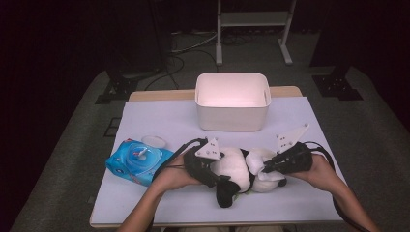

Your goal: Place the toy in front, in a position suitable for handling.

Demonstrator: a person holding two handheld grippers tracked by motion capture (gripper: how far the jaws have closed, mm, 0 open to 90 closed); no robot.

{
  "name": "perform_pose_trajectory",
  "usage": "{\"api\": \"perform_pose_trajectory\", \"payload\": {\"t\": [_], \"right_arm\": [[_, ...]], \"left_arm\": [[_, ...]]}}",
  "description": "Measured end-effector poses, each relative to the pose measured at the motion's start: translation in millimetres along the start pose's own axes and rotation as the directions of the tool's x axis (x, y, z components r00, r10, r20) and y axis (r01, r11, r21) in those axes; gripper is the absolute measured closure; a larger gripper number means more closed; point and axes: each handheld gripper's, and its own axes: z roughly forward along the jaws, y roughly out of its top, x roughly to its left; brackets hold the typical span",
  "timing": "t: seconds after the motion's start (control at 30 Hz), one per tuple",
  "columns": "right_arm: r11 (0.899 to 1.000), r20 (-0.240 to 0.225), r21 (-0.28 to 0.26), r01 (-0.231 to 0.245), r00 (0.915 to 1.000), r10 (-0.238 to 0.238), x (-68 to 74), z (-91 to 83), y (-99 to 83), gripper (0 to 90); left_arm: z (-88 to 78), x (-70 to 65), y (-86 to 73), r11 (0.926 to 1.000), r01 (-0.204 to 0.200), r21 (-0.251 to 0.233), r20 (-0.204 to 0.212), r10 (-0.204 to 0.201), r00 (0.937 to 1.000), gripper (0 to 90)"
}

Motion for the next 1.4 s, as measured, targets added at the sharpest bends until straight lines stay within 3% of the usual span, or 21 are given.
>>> {"api": "perform_pose_trajectory", "payload": {"t": [0.27, 0.43, 0.6, 0.67, 0.87, 1.0, 1.17, 1.4], "right_arm": [[0.999, 0.007, -0.005, -0.043, 0.999, 0.043, 1.6, -11.7, -20.8, 85.0], [0.999, 0.015, -0.014, -0.042, 0.999, 0.042, 0.1, -20.1, -18.3, 84.9], [1.0, 0.009, -0.02, -0.008, 0.9999, 0.008, -0.1, -13.8, -6.1, 84.8], [0.999, 0.006, -0.045, -0.008, 0.9999, 0.009, -0.6, -12.9, -2.8, 84.8], [0.999, -0.006, -0.034, -0.017, 0.9998, 0.017, -2.0, -10.6, -9.2, 84.8], [0.999, -0.004, -0.043, -0.023, 0.9997, 0.023, 1.3, -10.9, -13.5, 84.7], [1.0, -0.002, -0.029, 0.011, 0.9999, -0.011, 8.1, -4.7, -0.7, 84.6], [0.996, -0.039, -0.04, 0.084, 0.9956, -0.085, 15.4, 12.3, 31.3, 84.7]], "left_arm": [[16.3, -0.6, 12.6, 0.9988, -0.044, 0.02, 0.006, 0.044, 0.999, 27.2], [28.1, 1.0, 19.3, 0.9989, -0.046, 0.009, 0.015, 0.045, 0.9988, 27.4], [35.8, 2.3, 25.2, 0.998, -0.063, 0.007, 0.017, 0.063, 0.9978, 27.3], [36.1, 4.1, 25.3, 0.9985, -0.055, -0.003, 0.02, 0.055, 0.9983, 27.1], [18.5, 6.8, 18.3, 0.9988, -0.017, -0.045, 0.026, 0.018, 0.9995, 22.6], [16.1, 9.4, 7.9, 0.9997, 0.012, -0.023, 0.013, -0.012, 0.9999, 20.4], [19.1, 9.4, 2.9, 0.9983, 0.037, -0.045, 0.038, -0.036, 0.9986, 21.6], [19.4, 6.9, 4.6, 0.9994, 0.017, -0.03, 0.041, -0.016, 0.9991, 21.7]]}}
